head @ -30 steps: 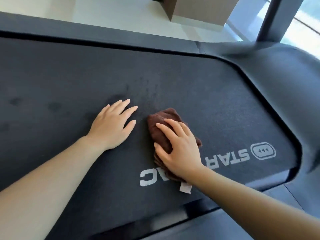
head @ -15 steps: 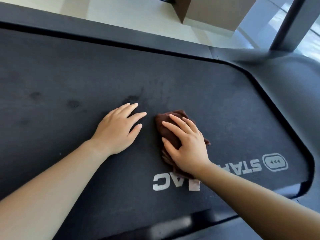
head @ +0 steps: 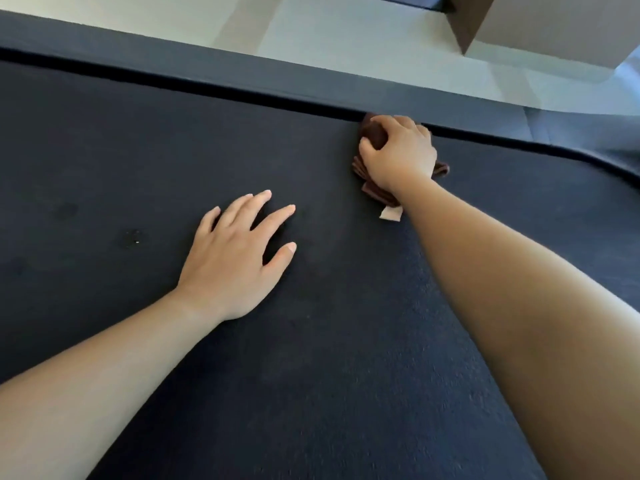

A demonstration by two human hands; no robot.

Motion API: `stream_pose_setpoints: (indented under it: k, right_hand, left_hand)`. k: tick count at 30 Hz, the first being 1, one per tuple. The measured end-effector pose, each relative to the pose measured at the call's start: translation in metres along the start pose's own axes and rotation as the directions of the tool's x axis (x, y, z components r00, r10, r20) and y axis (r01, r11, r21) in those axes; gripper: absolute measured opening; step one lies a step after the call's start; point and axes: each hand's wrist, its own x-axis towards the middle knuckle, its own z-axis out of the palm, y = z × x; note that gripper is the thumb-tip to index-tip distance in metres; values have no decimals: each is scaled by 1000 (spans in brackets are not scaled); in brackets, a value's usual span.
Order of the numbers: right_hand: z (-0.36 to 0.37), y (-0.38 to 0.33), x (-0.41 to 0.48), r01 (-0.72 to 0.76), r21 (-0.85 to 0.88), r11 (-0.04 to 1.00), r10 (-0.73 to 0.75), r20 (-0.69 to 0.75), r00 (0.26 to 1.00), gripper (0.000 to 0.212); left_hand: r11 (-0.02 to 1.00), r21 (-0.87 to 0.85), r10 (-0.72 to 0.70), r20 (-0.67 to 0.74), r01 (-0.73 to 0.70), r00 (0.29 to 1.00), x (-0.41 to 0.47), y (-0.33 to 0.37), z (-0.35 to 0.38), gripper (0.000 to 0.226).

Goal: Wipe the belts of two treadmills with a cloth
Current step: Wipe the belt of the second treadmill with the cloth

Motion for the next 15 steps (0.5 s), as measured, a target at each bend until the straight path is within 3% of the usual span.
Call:
stream_pose_setpoints:
  k: [6,11,15]
  right_hand:
    - [-5,-3,-10,42,-65,997,-37,67,997,46]
    - [-22,-10,-100,164,-29,986,-162,66,985,44]
    - [-34,-31,-186,198,21,980,-199,84,976,43]
  left_hand:
    - [999,-37,-20,5,20,1000,0,3,-6,54]
    - [996,-90,-5,23,7,1000,-4,5,-10,49]
    - [989,-122,95,86,-84,992,-19,-12,-18,50]
